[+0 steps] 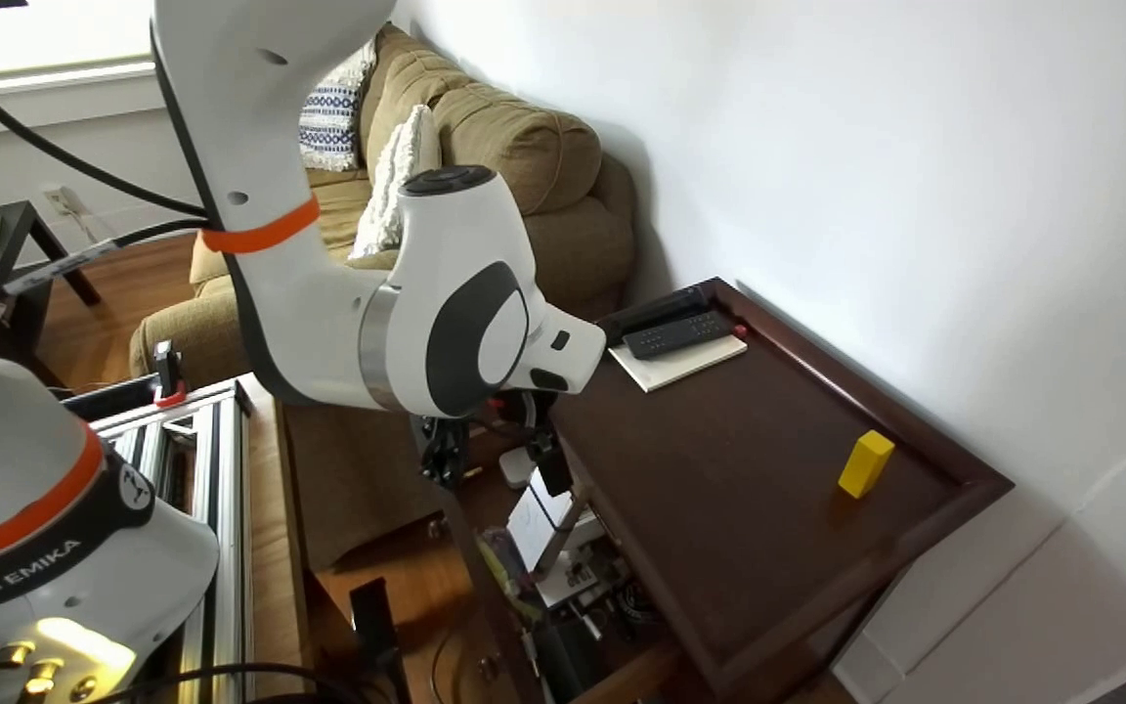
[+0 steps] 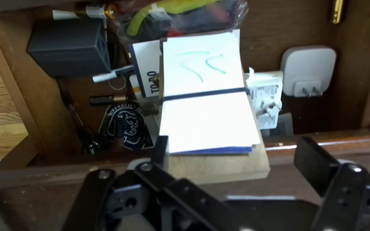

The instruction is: Place the bundle lengthwise in the drawer

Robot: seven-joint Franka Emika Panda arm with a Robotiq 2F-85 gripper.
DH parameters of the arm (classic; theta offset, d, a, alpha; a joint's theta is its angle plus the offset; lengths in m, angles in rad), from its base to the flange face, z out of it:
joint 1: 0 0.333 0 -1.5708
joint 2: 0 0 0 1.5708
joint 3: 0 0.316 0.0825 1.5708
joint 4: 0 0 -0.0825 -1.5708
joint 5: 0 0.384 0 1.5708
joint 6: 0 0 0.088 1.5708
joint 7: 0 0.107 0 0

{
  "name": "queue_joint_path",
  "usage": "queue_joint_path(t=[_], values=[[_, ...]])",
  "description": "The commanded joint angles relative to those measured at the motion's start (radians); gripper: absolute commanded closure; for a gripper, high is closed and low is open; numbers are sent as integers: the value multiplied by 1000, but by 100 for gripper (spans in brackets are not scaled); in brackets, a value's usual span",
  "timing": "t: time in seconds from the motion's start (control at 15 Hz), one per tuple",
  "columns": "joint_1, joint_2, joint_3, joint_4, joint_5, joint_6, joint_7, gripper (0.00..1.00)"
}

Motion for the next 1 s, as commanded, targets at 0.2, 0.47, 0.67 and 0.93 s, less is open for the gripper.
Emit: queue_joint_path(t=[0.2,0.47,0.67,0.93], values=[[-74,56,55,23,-20,-27,-51,0],[-72,61,50,41,-10,-55,-74,0],[-58,71,32,68,-2,-47,-79,0],[-54,93,32,101,0,-33,-76,0]])
